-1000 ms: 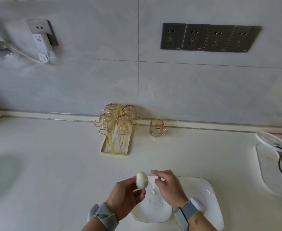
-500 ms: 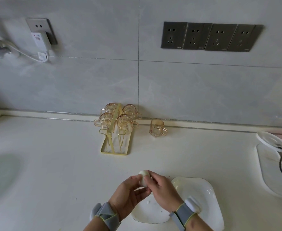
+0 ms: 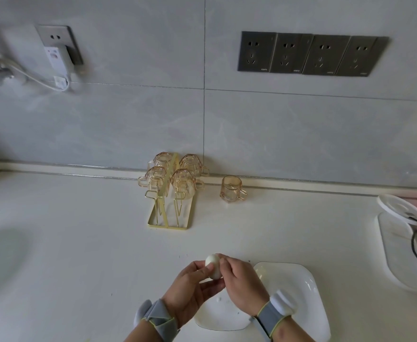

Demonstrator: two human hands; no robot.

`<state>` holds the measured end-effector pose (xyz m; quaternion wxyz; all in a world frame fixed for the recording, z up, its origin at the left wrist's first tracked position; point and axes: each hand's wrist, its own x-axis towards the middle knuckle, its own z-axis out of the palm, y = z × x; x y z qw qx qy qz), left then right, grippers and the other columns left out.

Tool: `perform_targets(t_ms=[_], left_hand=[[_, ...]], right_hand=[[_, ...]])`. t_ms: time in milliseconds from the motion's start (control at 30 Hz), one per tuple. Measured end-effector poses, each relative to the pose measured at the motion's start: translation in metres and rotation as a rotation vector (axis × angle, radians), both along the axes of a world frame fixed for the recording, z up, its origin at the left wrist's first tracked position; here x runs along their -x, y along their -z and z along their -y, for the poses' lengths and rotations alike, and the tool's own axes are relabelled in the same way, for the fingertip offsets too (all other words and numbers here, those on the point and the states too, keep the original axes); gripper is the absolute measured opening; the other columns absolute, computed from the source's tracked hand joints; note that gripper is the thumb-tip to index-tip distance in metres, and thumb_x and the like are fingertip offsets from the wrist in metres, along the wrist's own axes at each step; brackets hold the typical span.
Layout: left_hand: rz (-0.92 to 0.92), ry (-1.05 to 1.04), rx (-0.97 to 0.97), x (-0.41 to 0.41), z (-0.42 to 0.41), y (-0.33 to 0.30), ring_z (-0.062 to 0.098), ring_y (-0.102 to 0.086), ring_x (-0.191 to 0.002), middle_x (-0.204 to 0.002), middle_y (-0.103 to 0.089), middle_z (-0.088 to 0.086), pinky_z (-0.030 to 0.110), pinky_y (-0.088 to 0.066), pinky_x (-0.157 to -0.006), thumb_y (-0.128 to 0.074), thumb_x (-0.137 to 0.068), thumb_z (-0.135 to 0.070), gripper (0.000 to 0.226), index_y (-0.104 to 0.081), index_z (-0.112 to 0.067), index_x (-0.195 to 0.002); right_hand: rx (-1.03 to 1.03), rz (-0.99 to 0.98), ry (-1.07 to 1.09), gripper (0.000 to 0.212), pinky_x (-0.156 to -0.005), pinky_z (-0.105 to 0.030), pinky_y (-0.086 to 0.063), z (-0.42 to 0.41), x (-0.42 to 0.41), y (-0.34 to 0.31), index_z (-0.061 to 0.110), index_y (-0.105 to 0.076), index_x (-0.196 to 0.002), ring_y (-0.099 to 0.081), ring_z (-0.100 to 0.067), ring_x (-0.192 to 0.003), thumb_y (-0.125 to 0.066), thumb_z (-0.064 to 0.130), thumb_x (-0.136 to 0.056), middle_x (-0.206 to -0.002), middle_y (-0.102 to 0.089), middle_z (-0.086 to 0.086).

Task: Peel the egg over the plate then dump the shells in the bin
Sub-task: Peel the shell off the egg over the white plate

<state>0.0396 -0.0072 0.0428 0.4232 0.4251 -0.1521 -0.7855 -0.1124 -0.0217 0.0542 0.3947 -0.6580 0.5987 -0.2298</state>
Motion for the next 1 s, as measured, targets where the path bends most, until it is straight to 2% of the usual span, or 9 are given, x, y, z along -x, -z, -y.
perform_targets(t_ms=[133,267,400,500,600,767,867,933,1000], left_hand=[[0.030,0.035,0.013,0.0004,-0.0003,0.0009,0.039,-0.069,-0.093,-0.099,-0.066,0.026,0.041,-0.060,-0.082,-0.077,-0.075,-0.013,0.058,-0.053,0.013,-0.121],[0.035,0.027,0.013,0.0006,-0.0007,0.0011,0.038,-0.067,-0.092,-0.102,-0.064,0.029,0.043,-0.060,-0.086,-0.074,-0.076,-0.012,0.060,-0.050,0.017,-0.123],[0.040,0.013,0.011,0.0012,-0.0005,0.0013,0.037,-0.067,-0.089,-0.098,-0.065,0.027,0.041,-0.061,-0.083,-0.073,-0.076,-0.012,0.056,-0.052,0.014,-0.120],[0.044,0.017,0.006,0.0002,-0.0015,0.0006,0.035,-0.068,-0.085,-0.096,-0.066,0.026,0.036,-0.061,-0.073,-0.073,-0.075,-0.013,0.047,-0.057,0.009,-0.113],[0.042,0.015,-0.007,-0.0010,-0.0011,0.0002,0.035,-0.068,-0.084,-0.096,-0.066,0.025,0.036,-0.061,-0.074,-0.072,-0.075,-0.014,0.045,-0.058,0.009,-0.111],[0.036,0.003,-0.032,-0.0046,0.0000,0.0023,0.030,-0.071,-0.078,-0.100,-0.064,0.025,0.034,-0.062,-0.074,-0.064,-0.088,-0.015,0.051,-0.049,0.018,-0.125],[0.036,0.006,-0.032,-0.0048,0.0004,0.0021,0.031,-0.072,-0.080,-0.100,-0.065,0.025,0.034,-0.062,-0.074,-0.065,-0.085,-0.017,0.055,-0.050,0.018,-0.124],[0.032,0.010,-0.036,-0.0042,0.0001,0.0022,0.032,-0.071,-0.081,-0.098,-0.066,0.025,0.034,-0.062,-0.073,-0.066,-0.085,-0.017,0.055,-0.050,0.018,-0.124],[0.022,0.011,-0.043,-0.0044,-0.0003,0.0023,0.033,-0.071,-0.082,-0.100,-0.067,0.026,0.035,-0.062,-0.075,-0.064,-0.088,-0.017,0.052,-0.051,0.017,-0.124]], right_hand=[[0.052,-0.111,-0.085,0.042,-0.106,-0.029,-0.047,0.0001,0.0000,-0.0009,0.017,-0.056,-0.136,-0.061,-0.014,-0.121,-0.035,0.029,-0.102,-0.130,-0.068,-0.001],[0.087,-0.215,-0.176,0.048,-0.107,-0.030,-0.045,0.0030,0.0004,-0.0025,0.017,-0.049,-0.142,-0.059,-0.017,-0.123,-0.031,0.033,-0.101,-0.134,-0.065,-0.003],[0.088,-0.243,-0.215,0.048,-0.105,-0.030,-0.046,0.0043,0.0023,-0.0021,0.015,-0.047,-0.144,-0.060,-0.020,-0.122,-0.030,0.031,-0.102,-0.132,-0.066,-0.007],[0.065,-0.218,-0.224,0.047,-0.107,-0.029,-0.044,0.0041,0.0036,-0.0029,0.014,-0.047,-0.144,-0.059,-0.019,-0.124,-0.031,0.030,-0.102,-0.134,-0.065,-0.007],[0.062,-0.200,-0.219,0.046,-0.106,-0.028,-0.045,0.0036,0.0041,-0.0033,0.015,-0.049,-0.143,-0.060,-0.018,-0.122,-0.031,0.029,-0.103,-0.132,-0.066,-0.007],[0.068,-0.165,-0.199,0.039,-0.091,-0.030,-0.051,0.0024,0.0038,-0.0029,0.019,-0.057,-0.131,-0.067,-0.017,-0.100,-0.032,0.028,-0.102,-0.109,-0.074,-0.003],[0.044,-0.099,-0.155,0.034,-0.081,-0.032,-0.054,0.0010,0.0033,-0.0025,0.020,-0.064,-0.115,-0.067,-0.016,-0.083,-0.033,0.026,-0.104,-0.091,-0.074,-0.002],[0.017,-0.069,-0.110,0.032,-0.072,-0.031,-0.052,0.0004,0.0042,-0.0007,0.020,-0.066,-0.105,-0.060,-0.010,-0.064,-0.034,0.025,-0.104,-0.071,-0.066,0.003],[0.010,-0.077,-0.085,0.031,-0.068,-0.031,-0.050,0.0009,0.0051,0.0017,0.016,-0.065,-0.099,-0.053,-0.006,-0.056,-0.035,0.024,-0.103,-0.062,-0.058,0.006]])
